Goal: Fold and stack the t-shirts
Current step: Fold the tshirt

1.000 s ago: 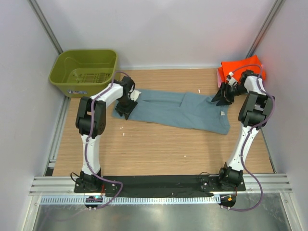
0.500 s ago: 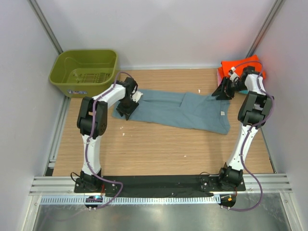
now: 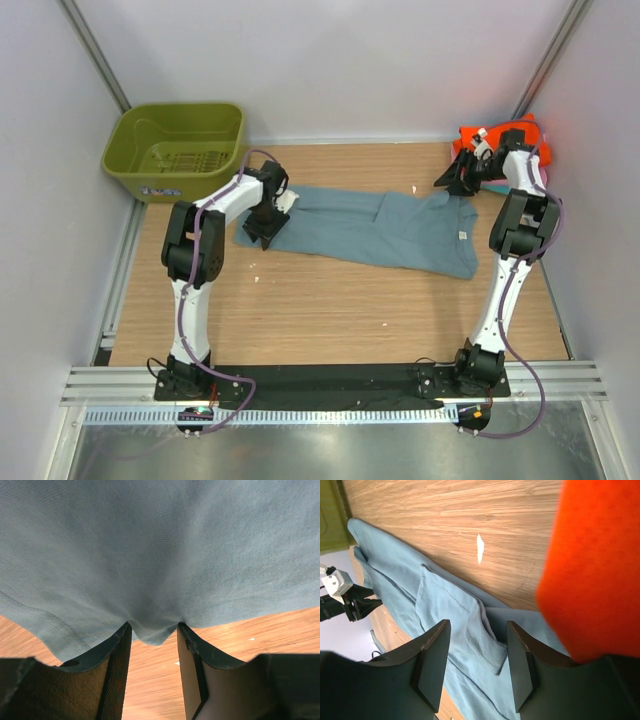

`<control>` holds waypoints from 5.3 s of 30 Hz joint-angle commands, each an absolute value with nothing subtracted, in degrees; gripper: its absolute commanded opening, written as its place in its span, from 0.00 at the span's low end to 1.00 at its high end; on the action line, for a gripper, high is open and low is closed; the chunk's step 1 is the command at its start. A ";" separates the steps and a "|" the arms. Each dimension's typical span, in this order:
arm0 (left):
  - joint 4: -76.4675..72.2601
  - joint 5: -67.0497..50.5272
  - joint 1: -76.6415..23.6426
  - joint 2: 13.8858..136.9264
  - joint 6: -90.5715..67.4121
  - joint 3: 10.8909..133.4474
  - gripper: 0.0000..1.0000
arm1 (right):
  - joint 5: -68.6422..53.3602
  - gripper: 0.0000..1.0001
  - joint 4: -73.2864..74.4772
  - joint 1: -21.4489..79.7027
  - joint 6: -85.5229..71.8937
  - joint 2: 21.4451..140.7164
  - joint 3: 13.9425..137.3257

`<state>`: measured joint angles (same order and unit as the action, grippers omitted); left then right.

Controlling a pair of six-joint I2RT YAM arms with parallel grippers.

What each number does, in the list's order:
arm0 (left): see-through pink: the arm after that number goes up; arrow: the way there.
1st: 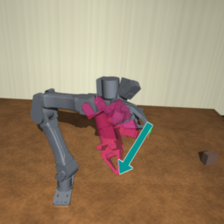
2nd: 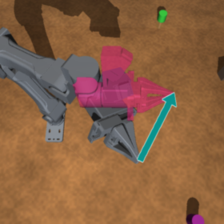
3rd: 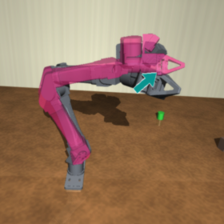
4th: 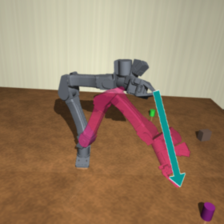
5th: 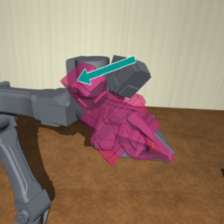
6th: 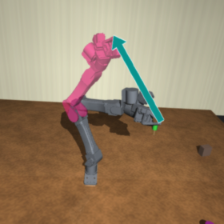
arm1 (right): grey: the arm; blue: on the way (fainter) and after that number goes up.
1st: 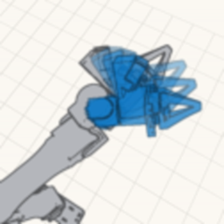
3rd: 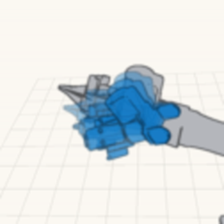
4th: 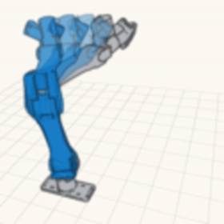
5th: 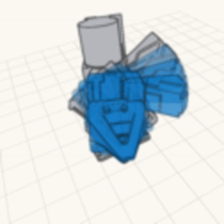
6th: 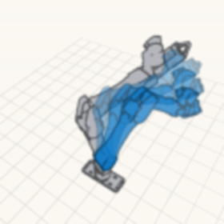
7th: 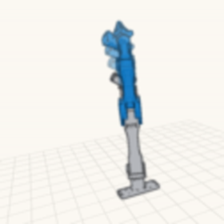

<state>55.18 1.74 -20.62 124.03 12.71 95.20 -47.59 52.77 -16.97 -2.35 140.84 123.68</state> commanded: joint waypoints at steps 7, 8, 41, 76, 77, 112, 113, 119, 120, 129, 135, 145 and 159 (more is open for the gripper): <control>53.35 -2.64 -22.06 127.71 12.57 94.13 0.43 | -48.78 0.55 54.14 -15.64 -0.89 140.01 122.96; 53.44 -2.64 -22.06 127.88 12.57 94.22 0.43 | -48.61 0.55 54.49 -15.56 -0.62 140.01 122.96; 53.44 -1.85 -22.33 128.41 12.66 95.45 0.41 | -31.21 0.38 56.69 -10.11 12.73 141.69 136.93; 41.49 1.21 -18.28 118.21 5.18 100.02 1.00 | -8.87 1.00 20.30 1.67 -10.46 105.29 81.66; 41.22 1.58 -18.19 118.56 5.53 99.24 0.99 | -9.05 1.00 20.22 1.76 -10.37 105.73 81.22; 43.67 2.90 -21.62 94.94 3.16 65.56 1.00 | -8.80 1.00 23.29 7.74 -8.09 130.62 107.57; 44.55 3.42 -21.62 94.31 3.51 66.35 1.00 | -7.92 1.00 23.64 7.82 -7.04 129.74 108.10; 47.99 9.04 -21.62 94.21 9.92 75.14 1.00 | -5.19 1.00 25.22 6.15 -7.64 116.05 103.02; 47.90 10.01 -21.62 94.83 12.11 75.93 0.99 | -5.10 1.00 25.49 6.07 -8.08 114.28 100.31; 44.56 9.68 -19.08 100.98 14.68 76.29 0.99 | -14.23 1.00 24.44 5.89 -18.10 100.74 80.62; 45.62 5.54 -15.38 102.13 13.27 74.28 0.96 | -13.10 1.00 23.21 5.28 -17.14 96.60 73.14; 44.30 5.45 -15.12 103.09 14.15 68.03 0.89 | -13.01 1.00 21.01 3.96 -17.58 101.24 71.98; 44.65 0.18 -15.12 105.91 11.95 63.81 0.64 | -10.99 1.00 19.86 3.96 -16.09 113.81 83.05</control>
<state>45.19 3.18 -15.03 104.05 12.62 65.91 -11.90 22.33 3.88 -16.67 113.30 78.74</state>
